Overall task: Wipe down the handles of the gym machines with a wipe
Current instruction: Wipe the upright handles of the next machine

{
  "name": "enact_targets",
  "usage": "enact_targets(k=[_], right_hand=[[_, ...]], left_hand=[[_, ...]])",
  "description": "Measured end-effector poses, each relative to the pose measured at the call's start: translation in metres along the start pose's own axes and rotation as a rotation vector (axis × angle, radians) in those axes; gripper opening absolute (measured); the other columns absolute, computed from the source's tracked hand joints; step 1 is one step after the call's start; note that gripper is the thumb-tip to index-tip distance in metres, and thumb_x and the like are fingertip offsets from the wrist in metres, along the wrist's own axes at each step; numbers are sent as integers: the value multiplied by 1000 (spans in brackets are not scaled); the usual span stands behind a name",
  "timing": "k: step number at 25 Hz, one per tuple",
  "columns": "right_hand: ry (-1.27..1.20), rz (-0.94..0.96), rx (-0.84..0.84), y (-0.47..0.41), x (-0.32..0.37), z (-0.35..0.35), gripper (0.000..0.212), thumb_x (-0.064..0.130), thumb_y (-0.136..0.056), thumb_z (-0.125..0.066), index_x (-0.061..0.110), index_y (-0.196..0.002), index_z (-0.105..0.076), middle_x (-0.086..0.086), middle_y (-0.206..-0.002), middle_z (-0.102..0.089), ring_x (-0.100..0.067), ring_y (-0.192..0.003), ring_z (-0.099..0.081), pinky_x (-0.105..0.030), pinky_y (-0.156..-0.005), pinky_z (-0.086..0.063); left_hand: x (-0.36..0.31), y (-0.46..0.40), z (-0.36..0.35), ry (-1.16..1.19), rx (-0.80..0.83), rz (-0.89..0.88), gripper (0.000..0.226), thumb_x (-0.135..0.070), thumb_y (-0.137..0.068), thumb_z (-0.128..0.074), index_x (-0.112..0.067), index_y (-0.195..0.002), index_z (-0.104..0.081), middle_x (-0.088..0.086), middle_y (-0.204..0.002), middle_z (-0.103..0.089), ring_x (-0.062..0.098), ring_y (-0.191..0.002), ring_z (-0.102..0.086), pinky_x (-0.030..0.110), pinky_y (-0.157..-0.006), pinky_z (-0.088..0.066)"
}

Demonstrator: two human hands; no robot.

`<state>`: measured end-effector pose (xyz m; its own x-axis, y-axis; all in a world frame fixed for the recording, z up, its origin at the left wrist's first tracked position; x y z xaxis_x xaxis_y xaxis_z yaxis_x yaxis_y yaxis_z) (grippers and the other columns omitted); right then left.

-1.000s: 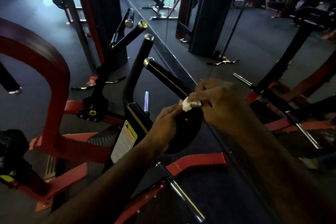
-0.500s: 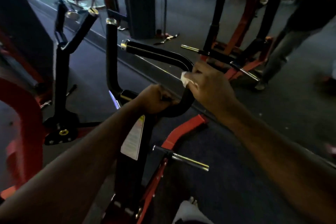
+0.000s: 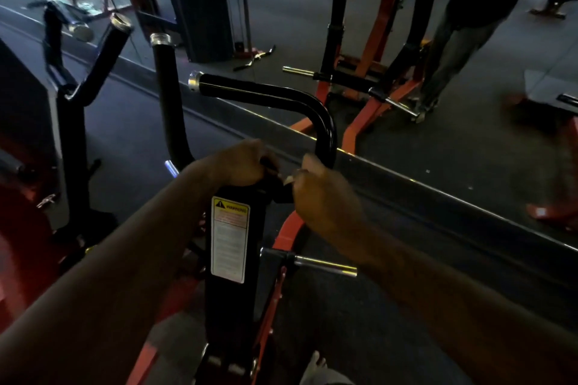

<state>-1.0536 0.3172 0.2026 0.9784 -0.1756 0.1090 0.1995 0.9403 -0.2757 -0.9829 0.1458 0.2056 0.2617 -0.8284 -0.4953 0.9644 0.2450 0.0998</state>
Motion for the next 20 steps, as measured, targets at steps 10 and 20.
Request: enact_targets(k=[10,20], right_hand=[[-306,-554,-290,-5,58,-42,22,10,-94,-44,0,-98,-63,-16,-99,-57,-33,-81,-60,-41,-72,-52],[100,-460,-420,12,18,-24,14,10,-95,-54,1,-98,-65,-14,-110,-58,-29,-96,-57,-31,-65,-46]], left_hand=[[22,-1,-15,18,-129,-124,14,-16,-93,-63,-13,-88,-75,-4,-83,-70,-1,-70,-63,21,-72,-53],[16,10,-26,43,-152,-79,15,-32,-87,-72,-47,-89,-70,-16,-91,-71,-1,-79,-66,19,-67,-48]])
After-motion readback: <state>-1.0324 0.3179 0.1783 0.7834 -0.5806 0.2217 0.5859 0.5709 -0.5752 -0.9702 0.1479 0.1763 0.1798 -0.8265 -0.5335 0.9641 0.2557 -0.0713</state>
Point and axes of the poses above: each hand's wrist, its own y-axis away from the middle knuckle, its own z-axis out of the back of the hand, x = y × z, the point moved 1 cm from there along -y, towards the middle knuckle
